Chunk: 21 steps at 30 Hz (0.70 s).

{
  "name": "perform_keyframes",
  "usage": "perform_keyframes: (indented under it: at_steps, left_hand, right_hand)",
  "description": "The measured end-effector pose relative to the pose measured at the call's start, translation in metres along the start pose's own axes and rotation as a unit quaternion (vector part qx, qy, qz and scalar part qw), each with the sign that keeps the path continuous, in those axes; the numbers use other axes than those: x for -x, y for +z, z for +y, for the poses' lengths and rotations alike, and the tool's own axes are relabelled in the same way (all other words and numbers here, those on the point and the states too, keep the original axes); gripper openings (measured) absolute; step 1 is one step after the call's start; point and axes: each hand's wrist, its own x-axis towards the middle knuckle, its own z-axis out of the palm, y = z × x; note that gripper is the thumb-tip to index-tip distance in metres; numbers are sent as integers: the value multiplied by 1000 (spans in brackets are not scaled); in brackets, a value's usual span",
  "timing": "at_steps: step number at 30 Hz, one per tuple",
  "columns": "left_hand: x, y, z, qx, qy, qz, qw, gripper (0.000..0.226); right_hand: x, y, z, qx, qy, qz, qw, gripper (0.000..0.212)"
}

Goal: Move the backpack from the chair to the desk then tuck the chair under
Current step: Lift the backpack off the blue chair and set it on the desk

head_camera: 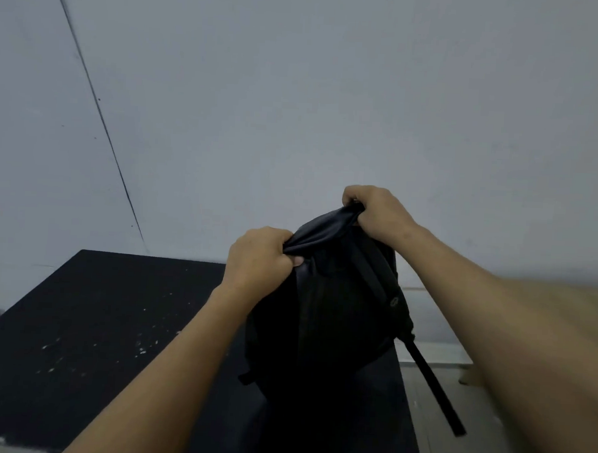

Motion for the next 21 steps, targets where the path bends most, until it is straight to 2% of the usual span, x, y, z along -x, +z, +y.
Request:
perform_keyframes:
  at_steps: [5, 8, 13, 16, 19, 21]
  left_hand:
    - [-60, 28, -12, 49, -33, 18, 998, 24]
    - [-92, 56, -18, 78, -53, 19, 995, 32]
    - [-144, 111, -35, 135, -85, 17, 987, 38]
    - [-163, 139, -42, 194, -118, 21, 974, 41]
    - [-183, 156, -46, 271, -160, 29, 949, 40]
    - [-197, 163, -48, 300, -170, 32, 938, 42]
  right_hand:
    - [-93, 28, 6, 19, -32, 4, 999, 48]
    - [-137, 55, 11, 15, -48, 4, 999, 43]
    - [-206, 104, 21, 27, -54, -65, 996, 34]
    - [-237, 127, 28, 15, -64, -85, 994, 40]
    - [-257, 146, 44, -84, -45, -85, 992, 37]
    - [-262, 149, 59, -164, 3, -41, 986, 36]
